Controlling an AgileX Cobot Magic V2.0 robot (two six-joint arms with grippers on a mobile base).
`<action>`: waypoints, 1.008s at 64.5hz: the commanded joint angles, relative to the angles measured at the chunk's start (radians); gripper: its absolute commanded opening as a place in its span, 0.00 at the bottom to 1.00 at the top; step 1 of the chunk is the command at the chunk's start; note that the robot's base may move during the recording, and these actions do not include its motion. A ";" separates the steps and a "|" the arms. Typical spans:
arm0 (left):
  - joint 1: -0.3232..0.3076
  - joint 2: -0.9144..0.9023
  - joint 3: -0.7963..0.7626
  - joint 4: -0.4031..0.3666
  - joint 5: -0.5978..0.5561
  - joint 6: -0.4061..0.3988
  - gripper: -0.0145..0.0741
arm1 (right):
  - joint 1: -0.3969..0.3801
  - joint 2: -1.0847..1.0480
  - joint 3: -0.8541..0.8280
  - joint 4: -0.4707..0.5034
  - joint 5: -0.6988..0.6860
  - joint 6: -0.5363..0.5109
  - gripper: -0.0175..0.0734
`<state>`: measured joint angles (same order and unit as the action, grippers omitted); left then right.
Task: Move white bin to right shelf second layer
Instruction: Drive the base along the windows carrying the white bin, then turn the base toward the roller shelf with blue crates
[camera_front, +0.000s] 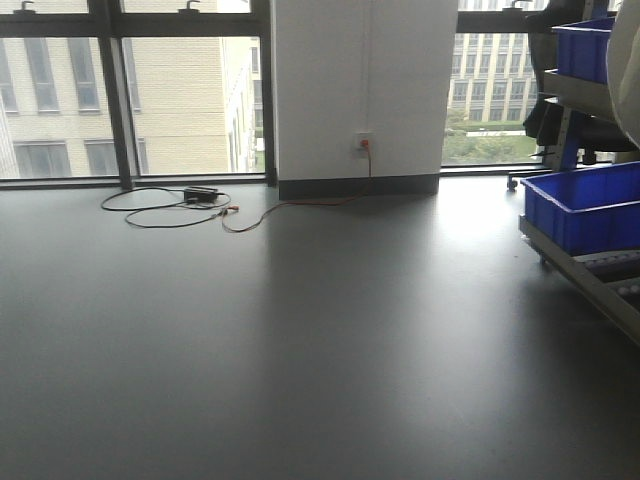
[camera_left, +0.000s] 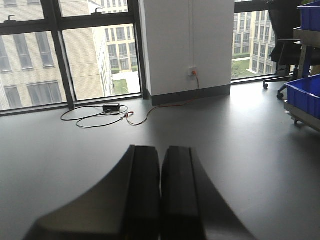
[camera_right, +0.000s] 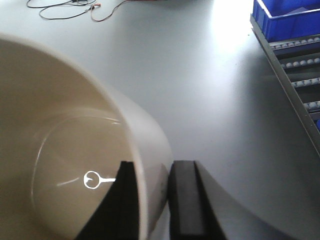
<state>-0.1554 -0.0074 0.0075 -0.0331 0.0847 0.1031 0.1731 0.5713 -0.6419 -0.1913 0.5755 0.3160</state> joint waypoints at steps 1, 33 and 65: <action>-0.001 -0.014 0.037 -0.002 -0.085 0.002 0.26 | -0.006 0.002 -0.031 -0.016 -0.100 0.001 0.27; -0.001 -0.014 0.037 -0.002 -0.085 0.002 0.26 | -0.006 0.002 -0.031 -0.016 -0.100 0.001 0.27; -0.001 -0.014 0.037 -0.002 -0.085 0.002 0.26 | -0.006 0.002 -0.031 -0.016 -0.100 0.001 0.27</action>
<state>-0.1554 -0.0074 0.0075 -0.0331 0.0847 0.1031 0.1731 0.5713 -0.6419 -0.1913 0.5755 0.3160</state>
